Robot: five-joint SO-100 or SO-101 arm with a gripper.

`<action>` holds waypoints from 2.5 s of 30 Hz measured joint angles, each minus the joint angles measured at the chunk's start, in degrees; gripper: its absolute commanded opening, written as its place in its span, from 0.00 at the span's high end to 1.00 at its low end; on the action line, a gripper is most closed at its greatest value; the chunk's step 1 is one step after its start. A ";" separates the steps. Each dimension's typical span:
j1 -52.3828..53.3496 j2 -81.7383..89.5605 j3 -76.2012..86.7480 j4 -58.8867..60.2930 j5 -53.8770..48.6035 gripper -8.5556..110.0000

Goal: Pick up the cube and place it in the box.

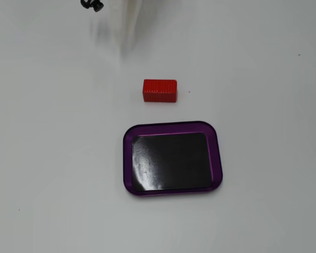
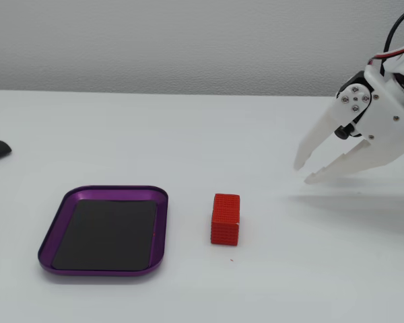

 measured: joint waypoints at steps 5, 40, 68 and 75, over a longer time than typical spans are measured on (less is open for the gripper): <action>0.00 0.00 0.00 0.00 0.00 0.90; -0.35 -51.94 -42.45 14.06 -11.25 0.76; -16.26 -90.88 -72.07 6.86 -1.05 0.70; -16.52 -90.97 -64.95 0.79 0.88 0.70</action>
